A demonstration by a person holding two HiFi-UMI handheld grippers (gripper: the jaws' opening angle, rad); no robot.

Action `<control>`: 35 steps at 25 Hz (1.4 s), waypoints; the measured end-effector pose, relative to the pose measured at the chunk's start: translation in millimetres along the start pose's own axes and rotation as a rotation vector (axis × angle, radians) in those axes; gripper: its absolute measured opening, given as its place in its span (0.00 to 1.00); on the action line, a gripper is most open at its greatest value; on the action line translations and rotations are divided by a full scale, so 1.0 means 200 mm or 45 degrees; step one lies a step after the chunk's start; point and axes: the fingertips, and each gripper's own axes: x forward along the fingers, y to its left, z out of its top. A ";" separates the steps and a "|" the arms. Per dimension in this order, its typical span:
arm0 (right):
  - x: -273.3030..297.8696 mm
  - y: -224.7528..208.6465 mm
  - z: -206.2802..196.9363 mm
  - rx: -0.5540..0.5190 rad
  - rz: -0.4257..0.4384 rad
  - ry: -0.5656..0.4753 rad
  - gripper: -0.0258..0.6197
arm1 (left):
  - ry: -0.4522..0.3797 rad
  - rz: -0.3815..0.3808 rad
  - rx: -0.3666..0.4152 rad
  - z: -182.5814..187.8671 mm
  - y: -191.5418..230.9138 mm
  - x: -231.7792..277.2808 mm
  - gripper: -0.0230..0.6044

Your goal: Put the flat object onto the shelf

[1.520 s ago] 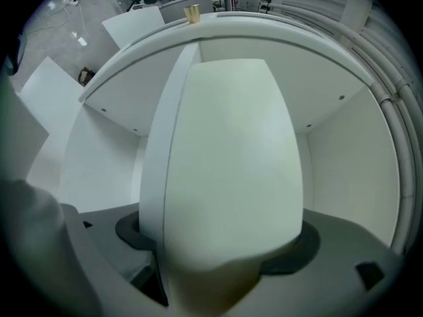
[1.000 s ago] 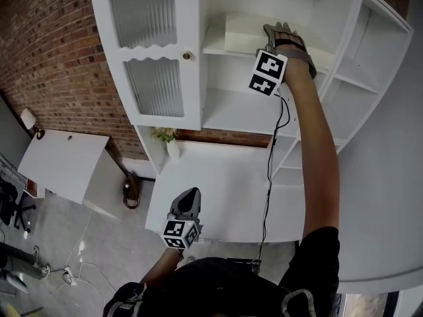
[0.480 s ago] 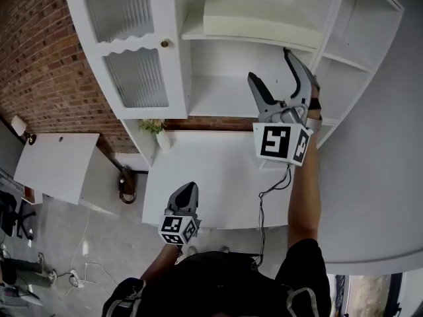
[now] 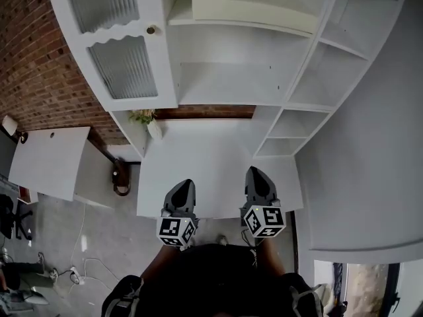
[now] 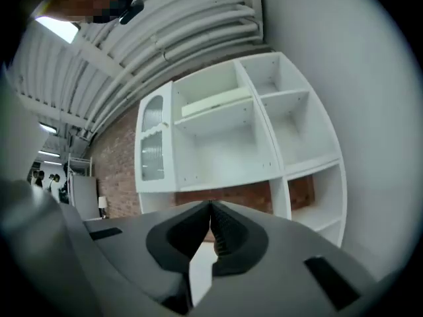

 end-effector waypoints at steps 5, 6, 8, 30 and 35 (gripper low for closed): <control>-0.12 0.09 -0.32 -0.009 0.007 0.138 0.08 | 0.019 -0.024 -0.004 -0.05 -0.04 0.00 0.06; -0.13 0.09 -0.35 -0.008 -0.002 0.149 0.08 | 0.016 -0.027 -0.003 -0.05 -0.05 0.00 0.06; -0.14 0.08 -0.38 -0.010 -0.016 0.158 0.08 | 0.010 -0.028 0.002 -0.04 -0.05 -0.01 0.06; -0.13 0.07 -0.37 -0.044 0.023 0.131 0.08 | 0.013 -0.008 -0.008 -0.06 -0.03 0.00 0.06; -0.13 0.09 -0.36 -0.052 0.039 0.118 0.08 | 0.012 -0.002 -0.009 -0.06 -0.03 -0.01 0.06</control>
